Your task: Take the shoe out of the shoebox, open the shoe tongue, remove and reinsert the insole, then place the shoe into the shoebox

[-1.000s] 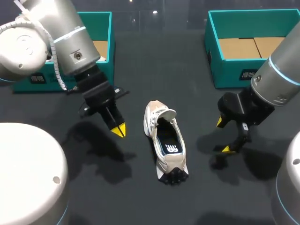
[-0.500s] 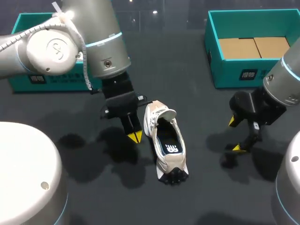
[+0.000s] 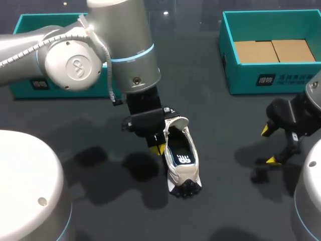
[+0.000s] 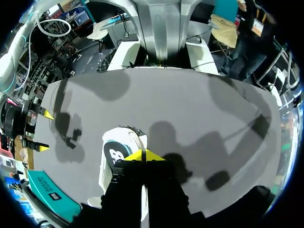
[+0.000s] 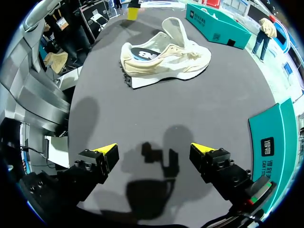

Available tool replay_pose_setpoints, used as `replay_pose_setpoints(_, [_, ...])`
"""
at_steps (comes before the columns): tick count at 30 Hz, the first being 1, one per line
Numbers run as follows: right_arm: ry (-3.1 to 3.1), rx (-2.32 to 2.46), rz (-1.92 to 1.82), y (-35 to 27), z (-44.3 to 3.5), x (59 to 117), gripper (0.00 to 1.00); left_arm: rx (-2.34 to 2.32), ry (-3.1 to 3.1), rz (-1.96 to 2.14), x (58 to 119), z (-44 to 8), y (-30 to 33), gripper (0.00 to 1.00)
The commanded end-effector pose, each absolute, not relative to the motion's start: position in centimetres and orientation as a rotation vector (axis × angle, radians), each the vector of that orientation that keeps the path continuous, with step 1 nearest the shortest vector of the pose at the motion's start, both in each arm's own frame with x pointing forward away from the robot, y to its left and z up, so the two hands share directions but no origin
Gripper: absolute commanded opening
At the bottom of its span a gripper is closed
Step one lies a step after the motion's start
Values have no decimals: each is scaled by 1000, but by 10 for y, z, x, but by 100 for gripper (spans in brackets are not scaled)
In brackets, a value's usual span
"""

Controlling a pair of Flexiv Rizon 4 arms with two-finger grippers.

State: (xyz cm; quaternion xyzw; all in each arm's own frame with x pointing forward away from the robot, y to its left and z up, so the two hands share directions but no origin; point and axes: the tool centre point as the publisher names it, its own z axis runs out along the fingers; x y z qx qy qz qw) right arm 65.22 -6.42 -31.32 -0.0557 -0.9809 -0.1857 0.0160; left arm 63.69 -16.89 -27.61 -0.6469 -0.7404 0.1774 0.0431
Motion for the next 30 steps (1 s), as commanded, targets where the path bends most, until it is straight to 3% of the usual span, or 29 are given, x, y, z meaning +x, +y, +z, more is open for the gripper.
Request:
replay_pose_setpoints(1, [-3056, -174, -575, -65, -313, 649, 100, -1999, -2195, 577, 647, -297, -190, 0])
replay_pose_setpoints(14, [-3056, -174, -575, -65, -313, 649, 100, -2050, -2088, 478, 661, -334, -249, 0])
replay_pose_setpoints(30, [-3056, -174, -575, -65, -313, 649, 100, -2031, -2062, 331, 643, -372, -253, 0])
